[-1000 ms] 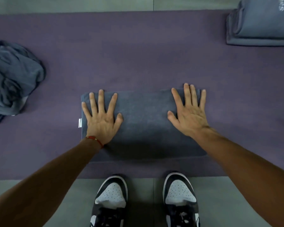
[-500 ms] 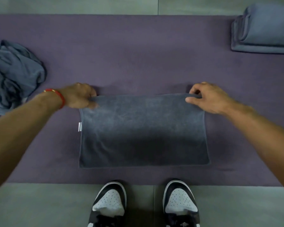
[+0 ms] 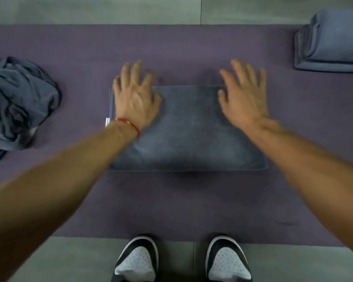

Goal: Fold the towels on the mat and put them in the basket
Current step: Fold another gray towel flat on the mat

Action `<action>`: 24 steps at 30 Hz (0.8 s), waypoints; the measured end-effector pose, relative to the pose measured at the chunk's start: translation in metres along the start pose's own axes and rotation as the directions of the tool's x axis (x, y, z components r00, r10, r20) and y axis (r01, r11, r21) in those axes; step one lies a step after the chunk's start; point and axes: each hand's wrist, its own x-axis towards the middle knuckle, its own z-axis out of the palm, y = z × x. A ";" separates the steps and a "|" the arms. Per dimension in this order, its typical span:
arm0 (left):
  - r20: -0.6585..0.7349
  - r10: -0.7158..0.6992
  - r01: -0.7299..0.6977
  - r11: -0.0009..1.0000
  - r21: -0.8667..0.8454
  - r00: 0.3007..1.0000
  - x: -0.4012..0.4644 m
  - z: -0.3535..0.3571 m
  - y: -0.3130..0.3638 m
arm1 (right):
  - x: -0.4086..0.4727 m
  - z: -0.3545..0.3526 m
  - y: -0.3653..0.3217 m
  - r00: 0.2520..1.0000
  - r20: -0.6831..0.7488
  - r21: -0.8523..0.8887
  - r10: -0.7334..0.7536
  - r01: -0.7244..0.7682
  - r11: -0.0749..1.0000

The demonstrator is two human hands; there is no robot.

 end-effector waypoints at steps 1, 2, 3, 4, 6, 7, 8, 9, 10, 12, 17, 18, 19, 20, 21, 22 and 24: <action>0.042 0.058 -0.059 0.998 0.008 0.997 -0.012 0.012 0.013 | -0.009 0.009 -0.013 0.996 0.063 0.016 -0.059 0.058 0.998; 0.099 0.089 -0.091 0.996 0.012 0.991 -0.022 0.026 0.019 | -0.016 0.020 -0.021 0.983 0.156 0.028 -0.101 0.097 0.995; 0.145 0.087 -0.090 0.996 0.016 0.986 -0.031 0.039 0.018 | -0.022 0.030 -0.021 0.963 0.244 0.028 -0.113 0.109 0.994; 0.170 0.061 -0.066 0.998 0.022 0.983 -0.036 0.049 0.012 | -0.026 0.037 -0.015 0.951 0.293 0.028 -0.096 0.092 0.995; 0.161 -0.002 -0.004 0.999 0.034 0.987 -0.038 0.061 -0.007 | -0.030 0.041 0.008 0.963 0.270 0.032 -0.002 -0.007 0.999; 0.158 -0.022 0.016 0.999 0.036 0.987 -0.039 0.061 -0.016 | -0.032 0.040 0.021 0.967 0.250 0.015 0.053 -0.059 0.998; 0.158 -0.034 0.028 0.999 0.036 0.987 -0.040 0.060 -0.024 | -0.036 0.038 0.034 0.965 0.241 -0.012 0.106 -0.106 0.994; 0.161 -0.045 0.039 0.998 0.041 0.986 -0.040 0.058 -0.034 | -0.038 0.035 0.049 0.956 0.248 -0.037 0.157 -0.153 0.988; 0.172 -0.066 0.059 0.997 0.046 0.983 -0.040 0.056 -0.045 | -0.041 0.033 0.062 0.941 0.264 -0.039 0.211 -0.208 0.977; 0.201 -0.135 0.126 0.990 0.058 0.970 -0.042 0.051 -0.057 | -0.043 0.026 0.081 0.900 0.324 -0.001 0.291 -0.307 0.952; 0.076 0.022 -0.031 0.992 0.121 0.997 -0.064 0.034 0.003 | -0.030 0.015 0.064 0.886 0.209 0.126 0.415 -0.445 0.887; 0.055 0.116 -0.121 0.988 0.092 0.992 -0.072 0.032 0.027 | -0.027 0.013 0.055 0.865 0.180 0.150 0.469 -0.495 0.856; 0.047 0.193 -0.195 0.979 0.060 0.980 -0.082 0.033 0.050 | -0.025 0.012 0.046 0.837 0.167 0.160 0.522 -0.545 0.823; 0.056 0.246 -0.248 0.968 0.033 0.968 -0.092 0.036 0.069 | -0.024 0.011 0.039 0.808 0.161 0.164 0.567 -0.588 0.792; 0.082 0.278 -0.280 0.960 0.019 0.957 -0.100 0.042 0.082 | -0.023 0.011 0.033 0.780 0.161 0.172 0.605 -0.625 0.761; 0.117 0.297 -0.301 0.954 0.017 0.948 -0.107 0.048 0.090 | -0.023 0.012 0.030 0.755 0.170 0.189 0.634 -0.656 0.730; 0.173 0.312 -0.321 0.947 0.023 0.934 -0.112 0.059 0.090 | -0.024 0.014 0.029 0.727 0.198 0.266 0.657 -0.685 0.678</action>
